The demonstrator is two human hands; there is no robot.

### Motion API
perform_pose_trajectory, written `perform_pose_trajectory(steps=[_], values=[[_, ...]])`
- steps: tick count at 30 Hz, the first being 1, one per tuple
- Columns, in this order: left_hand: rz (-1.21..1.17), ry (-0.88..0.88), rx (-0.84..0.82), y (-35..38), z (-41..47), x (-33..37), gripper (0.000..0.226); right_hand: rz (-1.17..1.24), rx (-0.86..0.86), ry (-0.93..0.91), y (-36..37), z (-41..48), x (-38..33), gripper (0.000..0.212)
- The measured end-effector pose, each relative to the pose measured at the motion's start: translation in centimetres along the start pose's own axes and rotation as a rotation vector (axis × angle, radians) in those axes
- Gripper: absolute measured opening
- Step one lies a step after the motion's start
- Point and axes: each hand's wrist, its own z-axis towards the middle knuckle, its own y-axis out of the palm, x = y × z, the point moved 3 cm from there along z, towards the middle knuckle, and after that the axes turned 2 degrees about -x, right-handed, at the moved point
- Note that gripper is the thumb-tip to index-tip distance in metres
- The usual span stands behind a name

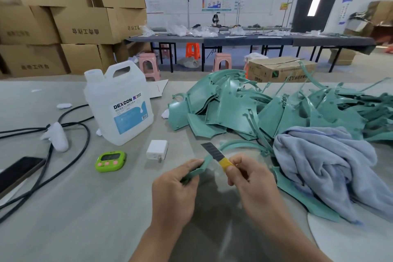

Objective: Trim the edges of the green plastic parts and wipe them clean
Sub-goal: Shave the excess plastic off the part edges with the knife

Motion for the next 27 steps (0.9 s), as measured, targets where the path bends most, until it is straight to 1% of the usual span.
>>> perform_pose_trajectory(steps=[2, 3, 4, 5, 6, 8, 9, 10, 11, 12, 15, 17, 19, 21, 23, 24, 27], values=[[-0.030, -0.013, 0.011, 0.0, -0.1, 0.0, 0.049, -0.086, 0.113, 0.103, -0.8, 0.7, 0.8, 0.023], [-0.041, -0.022, 0.015, 0.1, -0.1, -0.1, 0.048, -0.117, 0.196, 0.151, -1.5, 1.0, 1.2, 0.022], [-0.042, -0.032, 0.018, 0.1, -0.1, -0.3, 0.047, -0.113, 0.274, 0.178, -2.2, 1.2, 1.6, 0.022], [-0.036, -0.041, 0.017, 0.2, 0.0, -0.4, 0.046, -0.071, 0.309, 0.165, -2.7, 1.3, 1.7, 0.023], [-0.026, -0.046, 0.012, 0.2, 0.0, -0.3, 0.045, 0.013, 0.287, 0.105, -2.9, 1.1, 1.5, 0.022], [-0.017, -0.057, -0.004, 0.2, 0.0, -0.1, 0.047, 0.148, 0.112, -0.040, -2.2, 0.3, 0.4, 0.014], [-0.019, -0.062, -0.011, 0.1, 0.0, 0.0, 0.050, 0.142, 0.014, -0.066, -1.5, -0.2, 0.1, 0.015], [-0.027, -0.066, -0.016, 0.0, 0.0, 0.1, 0.053, 0.088, -0.044, -0.052, -0.9, -0.5, 0.1, 0.017], [-0.043, -0.071, -0.019, -0.1, -0.1, 0.2, 0.057, 0.010, -0.035, -0.011, -0.7, -0.4, 0.4, 0.017], [-0.064, -0.081, -0.021, -0.1, -0.1, 0.2, 0.059, -0.032, 0.026, 0.056, -0.9, 0.0, 0.9, 0.017], [-0.106, -0.081, -0.025, -0.5, -0.1, 0.3, 0.060, -0.166, 0.270, 0.298, -3.0, 1.4, 2.3, 0.029], [-0.128, -0.079, -0.013, -0.7, 0.0, 0.4, 0.061, -0.244, 0.389, 0.359, -4.3, 1.7, 2.7, 0.034], [-0.167, -0.100, 0.024, -1.1, 0.3, 0.1, 0.066, -0.168, 0.390, 0.288, -4.4, 1.4, 2.1, 0.032], [-0.199, -0.141, 0.060, -1.3, 0.7, -0.3, 0.071, -0.034, 0.274, 0.179, -3.3, 1.0, 1.0, 0.027], [-0.240, -0.167, 0.095, -1.4, 0.9, -0.6, 0.073, -0.021, 0.163, 0.142, -2.2, 0.7, 0.5, 0.026], [-0.264, -0.176, 0.111, -1.5, 1.0, -0.8, 0.072, -0.065, 0.168, 0.161, -2.1, 0.8, 0.9, 0.027], [-0.280, -0.175, 0.135, -2.0, 1.3, -1.4, 0.069, -0.229, 0.319, 0.329, -3.9, 1.5, 2.6, 0.039]])
